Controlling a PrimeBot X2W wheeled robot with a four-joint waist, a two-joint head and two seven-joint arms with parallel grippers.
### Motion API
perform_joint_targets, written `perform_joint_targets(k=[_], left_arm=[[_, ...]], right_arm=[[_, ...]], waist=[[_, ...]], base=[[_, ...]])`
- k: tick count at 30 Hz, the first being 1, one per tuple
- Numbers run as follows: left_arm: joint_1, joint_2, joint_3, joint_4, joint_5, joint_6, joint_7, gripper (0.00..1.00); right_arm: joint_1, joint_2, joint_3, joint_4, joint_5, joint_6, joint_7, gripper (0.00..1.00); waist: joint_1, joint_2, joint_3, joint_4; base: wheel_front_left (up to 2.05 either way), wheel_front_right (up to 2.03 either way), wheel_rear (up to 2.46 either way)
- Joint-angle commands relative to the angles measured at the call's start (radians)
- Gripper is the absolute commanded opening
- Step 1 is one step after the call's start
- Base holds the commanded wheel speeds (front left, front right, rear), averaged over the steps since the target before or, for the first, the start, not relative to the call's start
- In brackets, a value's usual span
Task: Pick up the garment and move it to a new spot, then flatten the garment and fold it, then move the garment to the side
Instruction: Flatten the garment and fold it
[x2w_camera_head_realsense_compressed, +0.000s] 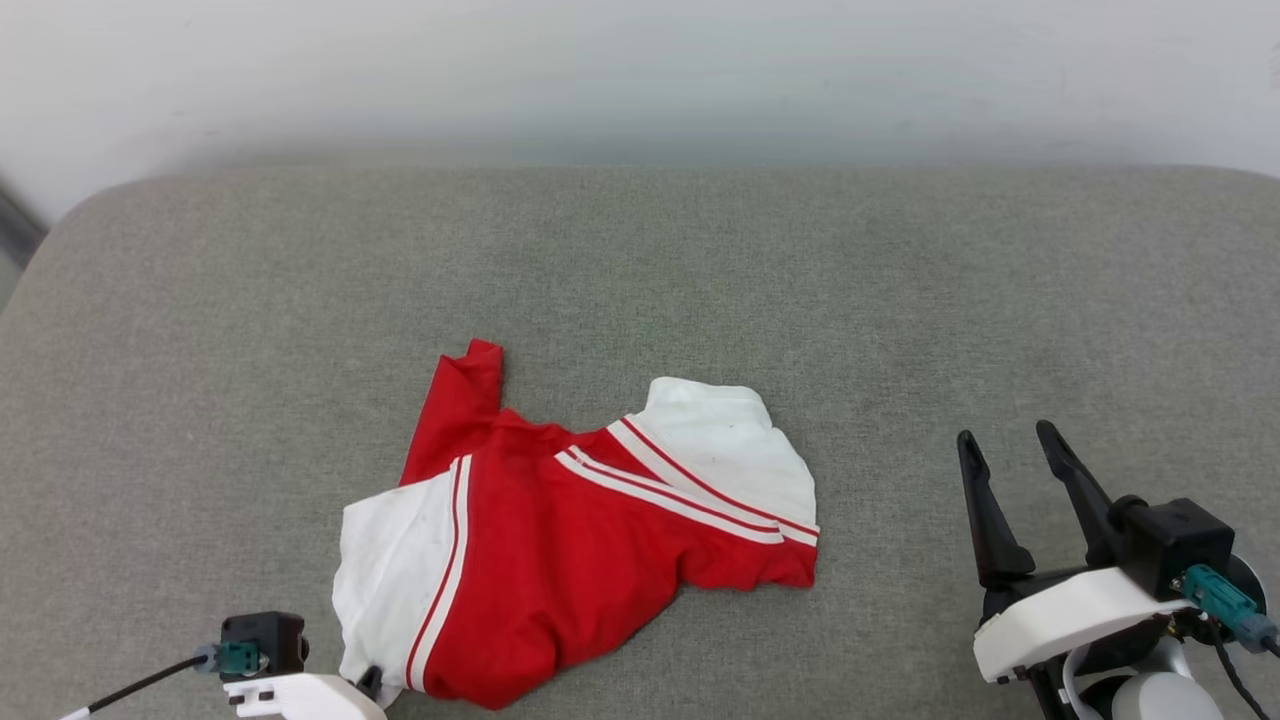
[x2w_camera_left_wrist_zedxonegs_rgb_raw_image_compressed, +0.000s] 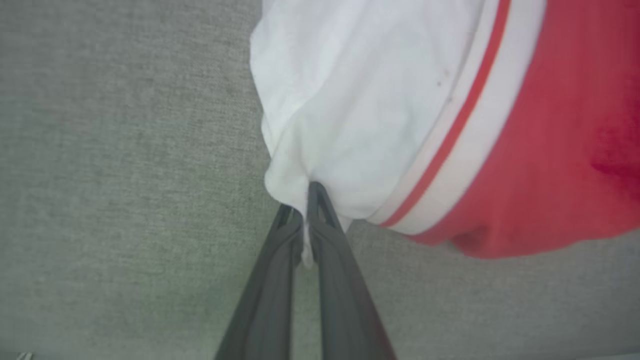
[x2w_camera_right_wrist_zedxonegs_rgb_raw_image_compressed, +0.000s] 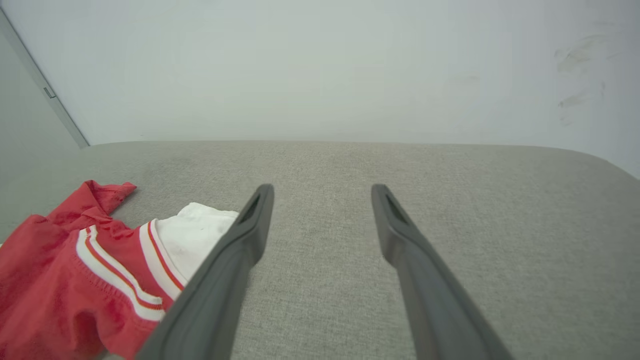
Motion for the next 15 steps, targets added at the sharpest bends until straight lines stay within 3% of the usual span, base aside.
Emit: perform_joint_targets(k=[1,2,15], left_arm=[[0.0,-0.005,0.004,0.007,-0.006,-0.006,-0.008,0.22],[0.006,-0.009,0.0,0.019,-0.009,-0.012,-0.011,1.0],[-0.117,-0.034,-0.022,-0.019,0.143,-0.034,-0.306,1.0]], right_arm=[[0.006,0.0,-0.001,-0.004,-0.005,-0.001,0.0,1.0],[0.01,0.0,-0.003,-0.005,-0.007,-0.001,0.003,1.0],[0.05,0.0,-0.023,-0.023,-0.021,-0.001,0.03,1.0]], waist=[[0.0,-0.0001,-0.006,-0.001],[0.0,-0.0001,-0.01,-0.002],[0.0,-0.0001,-0.084,-0.005]], base=[[0.0,0.0,0.0],[0.0,0.0,0.0],[0.0,0.0,0.0]])
